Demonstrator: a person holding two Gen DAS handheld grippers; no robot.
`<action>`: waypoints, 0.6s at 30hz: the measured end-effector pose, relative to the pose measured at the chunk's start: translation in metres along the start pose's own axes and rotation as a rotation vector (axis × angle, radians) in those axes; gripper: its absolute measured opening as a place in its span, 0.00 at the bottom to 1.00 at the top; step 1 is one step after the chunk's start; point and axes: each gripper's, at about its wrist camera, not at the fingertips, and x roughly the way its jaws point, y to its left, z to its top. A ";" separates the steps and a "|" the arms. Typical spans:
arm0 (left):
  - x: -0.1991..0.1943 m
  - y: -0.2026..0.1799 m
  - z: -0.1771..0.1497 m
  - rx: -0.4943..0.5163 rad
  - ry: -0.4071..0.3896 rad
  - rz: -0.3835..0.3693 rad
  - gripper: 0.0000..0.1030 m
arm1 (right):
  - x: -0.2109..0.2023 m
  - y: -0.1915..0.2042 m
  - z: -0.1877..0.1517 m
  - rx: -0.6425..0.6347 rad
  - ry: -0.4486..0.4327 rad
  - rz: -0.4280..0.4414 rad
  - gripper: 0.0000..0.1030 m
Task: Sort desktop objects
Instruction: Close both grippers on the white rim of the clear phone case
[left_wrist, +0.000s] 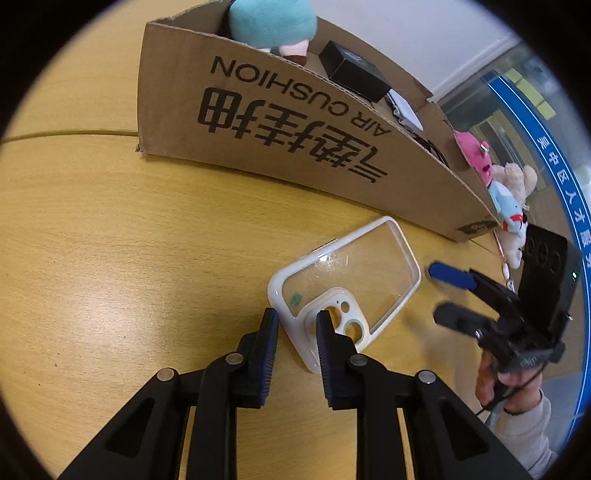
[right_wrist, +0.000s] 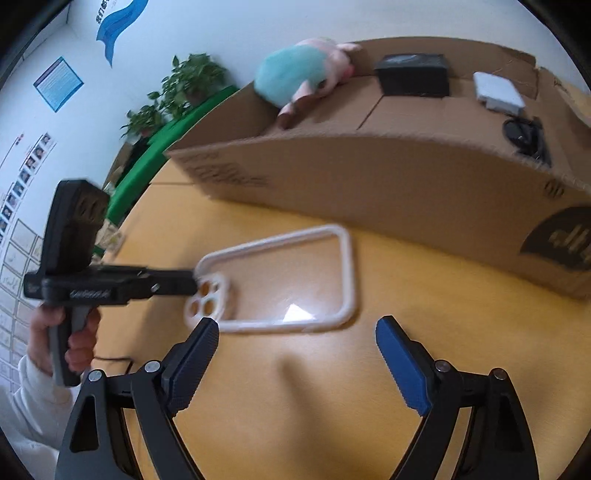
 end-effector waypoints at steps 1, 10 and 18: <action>0.001 0.000 0.001 -0.010 0.000 -0.005 0.20 | 0.004 -0.002 0.005 -0.013 0.005 -0.002 0.85; -0.005 0.001 0.009 -0.054 -0.082 0.016 0.29 | 0.035 0.005 0.024 -0.062 0.023 0.090 0.93; -0.042 -0.035 0.003 0.086 -0.205 -0.140 0.29 | -0.026 0.010 -0.015 -0.007 -0.165 0.114 0.93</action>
